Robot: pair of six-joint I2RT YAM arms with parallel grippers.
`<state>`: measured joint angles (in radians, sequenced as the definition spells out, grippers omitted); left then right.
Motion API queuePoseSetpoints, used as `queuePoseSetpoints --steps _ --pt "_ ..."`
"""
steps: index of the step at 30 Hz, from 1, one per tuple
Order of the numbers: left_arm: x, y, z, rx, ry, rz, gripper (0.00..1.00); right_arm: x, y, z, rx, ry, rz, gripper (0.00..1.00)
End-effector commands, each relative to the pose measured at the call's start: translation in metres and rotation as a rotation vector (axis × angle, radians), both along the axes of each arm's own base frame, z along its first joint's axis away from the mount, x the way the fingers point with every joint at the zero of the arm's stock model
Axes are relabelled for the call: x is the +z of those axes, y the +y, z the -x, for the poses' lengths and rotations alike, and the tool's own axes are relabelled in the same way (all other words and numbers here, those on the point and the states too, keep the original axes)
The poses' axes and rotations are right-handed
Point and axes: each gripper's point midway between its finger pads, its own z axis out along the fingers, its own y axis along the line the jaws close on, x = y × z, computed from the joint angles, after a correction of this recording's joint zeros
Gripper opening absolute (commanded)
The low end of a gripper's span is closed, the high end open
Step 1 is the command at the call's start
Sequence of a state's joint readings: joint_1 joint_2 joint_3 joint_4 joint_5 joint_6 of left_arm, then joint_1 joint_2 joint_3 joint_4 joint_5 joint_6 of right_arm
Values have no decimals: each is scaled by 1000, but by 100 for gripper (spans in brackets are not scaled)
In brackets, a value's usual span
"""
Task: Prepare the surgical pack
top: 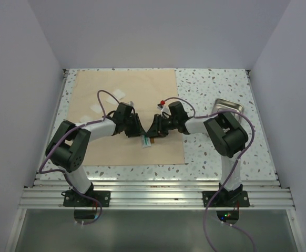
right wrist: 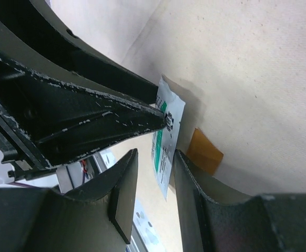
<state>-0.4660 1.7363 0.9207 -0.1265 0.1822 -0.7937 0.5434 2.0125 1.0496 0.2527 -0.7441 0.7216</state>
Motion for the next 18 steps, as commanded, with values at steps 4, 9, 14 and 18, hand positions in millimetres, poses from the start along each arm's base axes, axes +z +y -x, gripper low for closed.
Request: queuePoseSetpoints --steps 4,9,14,18 --pt "-28 9 24 -7 89 -51 41 2 13 -4 -21 -4 -60 36" --pt "-22 8 24 -5 77 -39 41 -6 11 -2 -27 6 -42 26" --pt "-9 14 16 24 34 -28 45 -9 8 0 -25 2 -24 6" --pt "10 30 6 73 -17 -6 52 -5 5 0 -30 -7 6 0"
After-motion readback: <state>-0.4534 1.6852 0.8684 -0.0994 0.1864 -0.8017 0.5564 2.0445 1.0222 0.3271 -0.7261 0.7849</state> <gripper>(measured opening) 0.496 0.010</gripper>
